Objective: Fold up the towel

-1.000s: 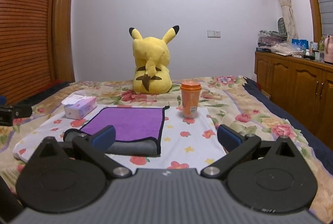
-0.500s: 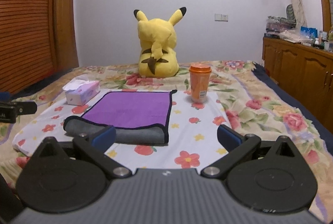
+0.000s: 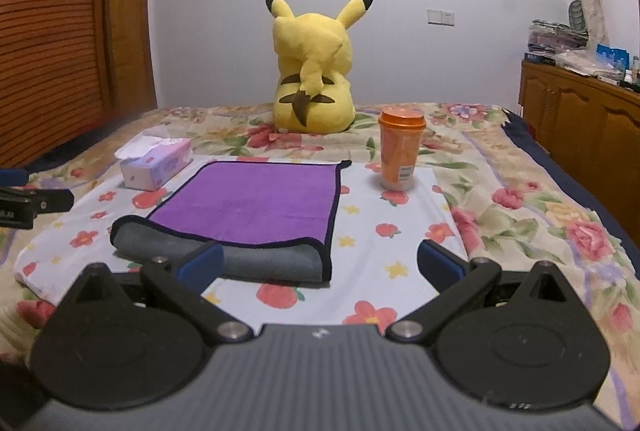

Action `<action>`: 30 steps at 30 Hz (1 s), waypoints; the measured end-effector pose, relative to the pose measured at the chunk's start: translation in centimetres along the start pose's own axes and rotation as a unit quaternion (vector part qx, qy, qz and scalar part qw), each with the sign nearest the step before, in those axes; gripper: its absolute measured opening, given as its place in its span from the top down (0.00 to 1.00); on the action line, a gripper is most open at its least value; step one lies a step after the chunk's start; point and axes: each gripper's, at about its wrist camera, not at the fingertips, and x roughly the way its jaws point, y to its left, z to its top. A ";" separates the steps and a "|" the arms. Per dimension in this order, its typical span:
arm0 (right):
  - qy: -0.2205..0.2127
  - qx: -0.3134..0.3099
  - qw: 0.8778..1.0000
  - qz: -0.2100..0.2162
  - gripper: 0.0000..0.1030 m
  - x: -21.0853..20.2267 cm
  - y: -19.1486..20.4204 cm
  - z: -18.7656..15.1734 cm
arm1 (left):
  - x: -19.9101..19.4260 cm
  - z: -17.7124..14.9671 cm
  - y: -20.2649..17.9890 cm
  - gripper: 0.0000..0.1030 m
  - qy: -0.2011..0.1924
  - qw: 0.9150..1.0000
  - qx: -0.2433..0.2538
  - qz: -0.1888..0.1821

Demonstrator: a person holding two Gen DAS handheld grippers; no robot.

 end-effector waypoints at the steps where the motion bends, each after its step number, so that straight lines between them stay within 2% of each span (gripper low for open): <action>1: 0.001 0.000 1.000 0.002 0.00 0.3 0.0 0.1 | 0.4 0.1 0.1 0.00 0.001 1.000 0.001 -0.001; 19: 0.046 -0.026 0.998 0.021 0.00 7.2 0.9 0.8 | 8.4 -1.1 1.7 0.00 0.049 0.999 0.013 0.001; 26: 0.064 -0.033 0.997 0.032 0.01 9.3 1.4 0.5 | 11.2 -1.6 3.9 0.01 0.074 0.997 -0.025 -0.011; 28: 0.069 -0.034 0.997 0.032 0.04 9.8 1.5 0.5 | 11.7 -1.6 4.5 0.03 0.072 0.997 -0.034 -0.013; 30: 0.075 -0.033 0.996 0.031 0.12 10.5 1.5 0.4 | 12.0 -1.4 5.1 0.04 0.070 0.996 -0.043 -0.016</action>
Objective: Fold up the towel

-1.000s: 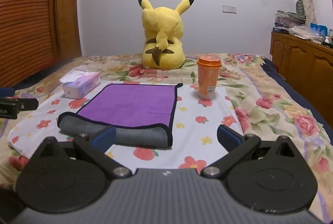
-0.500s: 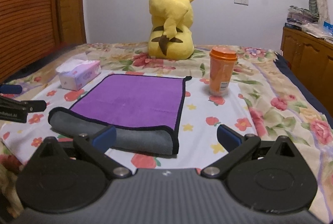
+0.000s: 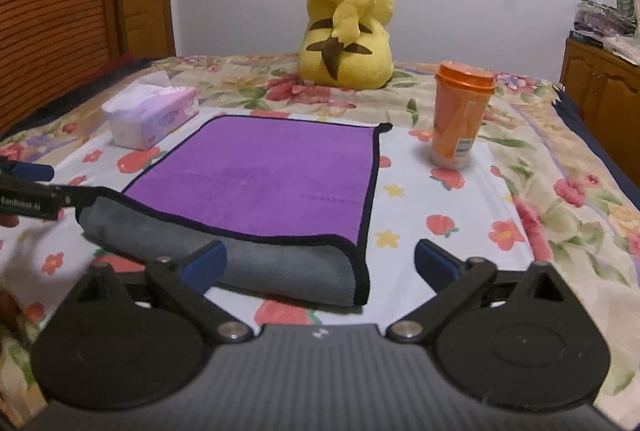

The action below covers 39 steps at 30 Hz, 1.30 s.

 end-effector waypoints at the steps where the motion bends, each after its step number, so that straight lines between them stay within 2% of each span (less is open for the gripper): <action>1: 0.003 0.003 1.000 0.000 0.12 0.3 0.0 0.0 | 0.2 0.1 0.3 0.05 0.000 1.000 -0.005 -0.003; 7: 0.016 0.012 1.000 -0.002 0.13 1.7 -0.5 0.2 | 1.2 0.4 1.8 0.15 0.013 0.999 -0.031 -0.017; 11: 0.026 0.019 0.999 -0.001 0.14 2.7 -0.9 0.4 | 2.2 0.2 2.3 0.30 0.037 0.997 -0.054 -0.050; 19: 0.057 0.019 0.998 0.002 0.18 4.8 -1.1 0.4 | 2.8 -0.4 1.8 0.46 0.065 0.994 -0.045 -0.075; 22: 0.073 0.029 0.997 0.013 0.24 5.3 -1.2 0.4 | 3.0 -0.6 1.7 0.50 0.072 0.993 -0.047 -0.085; 25: 0.085 0.037 0.996 0.019 0.26 5.6 -1.3 0.3 | 3.2 -0.7 1.6 0.55 0.075 0.992 -0.042 -0.087; 31: 0.101 0.046 0.993 0.036 0.32 6.1 -1.8 0.4 | 3.4 -1.0 1.5 0.55 0.079 0.992 -0.039 -0.091; 33: 0.108 0.049 0.992 0.043 0.36 6.3 -2.0 0.5 | 3.4 -1.0 1.3 0.58 0.079 0.992 -0.035 -0.093; 34: 0.110 0.048 0.992 0.043 0.38 6.4 -2.1 0.6 | 3.4 -1.0 1.3 0.63 0.080 0.992 -0.031 -0.094; 37: 0.120 0.040 0.991 0.046 0.49 6.4 -2.2 1.0 | 3.3 -1.1 0.9 0.75 0.075 0.993 -0.019 -0.089; 39: 0.132 0.032 0.990 0.043 0.60 6.6 -2.3 1.1 | 3.2 -1.1 0.8 0.78 0.074 0.993 -0.017 -0.093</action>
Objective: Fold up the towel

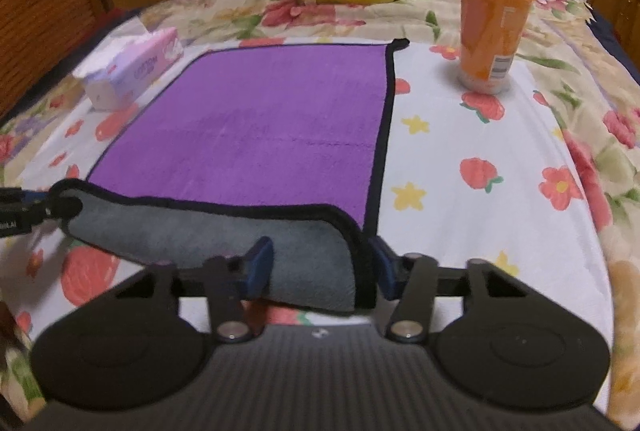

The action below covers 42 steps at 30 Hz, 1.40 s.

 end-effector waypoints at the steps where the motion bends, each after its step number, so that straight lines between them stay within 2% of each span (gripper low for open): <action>1: 0.001 -0.003 1.000 -0.003 0.65 -0.1 0.0 0.1 | 0.0 0.0 0.0 0.81 -0.001 1.000 -0.001 -0.002; 3: 0.006 -0.009 1.000 -0.009 0.79 -0.2 -0.1 0.1 | -0.2 0.1 0.0 0.87 -0.006 1.000 0.001 -0.003; 5: 0.011 -0.014 1.000 -0.010 0.80 -0.2 -0.2 0.1 | -0.3 0.0 0.0 0.89 -0.008 1.000 0.002 -0.004; 8: 0.012 -0.016 1.000 -0.002 0.96 -0.5 -0.2 -0.1 | -0.6 0.0 -0.3 0.91 -0.015 1.000 0.010 -0.006; 13: -0.006 -0.018 1.000 0.000 0.96 -1.5 -0.2 -0.3 | -1.7 0.3 -0.6 0.92 -0.042 0.999 0.017 -0.016; 21: -0.052 -0.027 0.998 0.006 0.96 -2.8 -0.1 0.4 | -2.1 0.8 -0.7 0.92 -0.056 0.998 0.018 -0.013; 42: -0.091 -0.055 0.993 0.041 0.96 -3.5 0.2 1.3 | -3.5 2.1 -1.4 0.92 -0.090 0.996 0.024 -0.006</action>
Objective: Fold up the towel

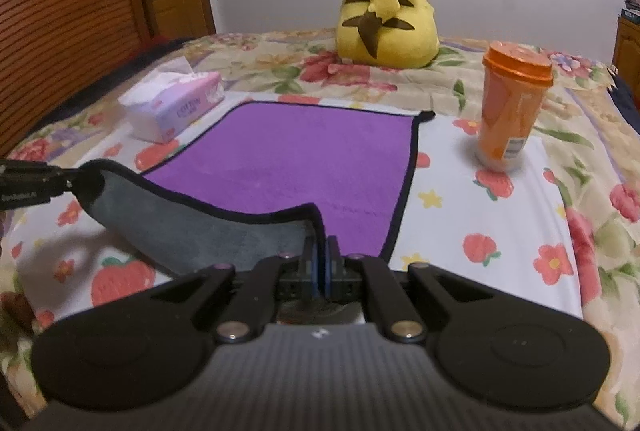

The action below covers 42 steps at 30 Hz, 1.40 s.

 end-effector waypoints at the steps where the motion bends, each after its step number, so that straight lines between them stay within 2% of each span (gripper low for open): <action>1: -0.001 -0.003 1.000 -0.001 0.96 0.0 0.0 0.1 | 0.0 0.1 0.0 0.92 -0.002 1.000 -0.002 0.001; 19: -0.033 -0.046 0.998 -0.018 0.96 1.0 -1.0 5.0 | 1.8 6.1 -0.1 0.92 -0.043 0.999 0.008 -0.008; 29: -0.049 -0.052 0.997 -0.040 0.97 3.3 -2.9 7.5 | 5.1 9.5 0.9 0.92 -0.064 0.998 0.017 -0.002; 35: -0.060 -0.055 0.996 -0.046 0.97 4.6 -3.8 9.0 | 6.9 10.6 1.7 0.92 -0.061 0.998 0.012 -0.001; 42: -0.059 -0.074 0.994 -0.056 0.97 6.4 -4.0 9.9 | 8.5 11.7 1.8 0.92 -0.067 0.997 0.030 0.008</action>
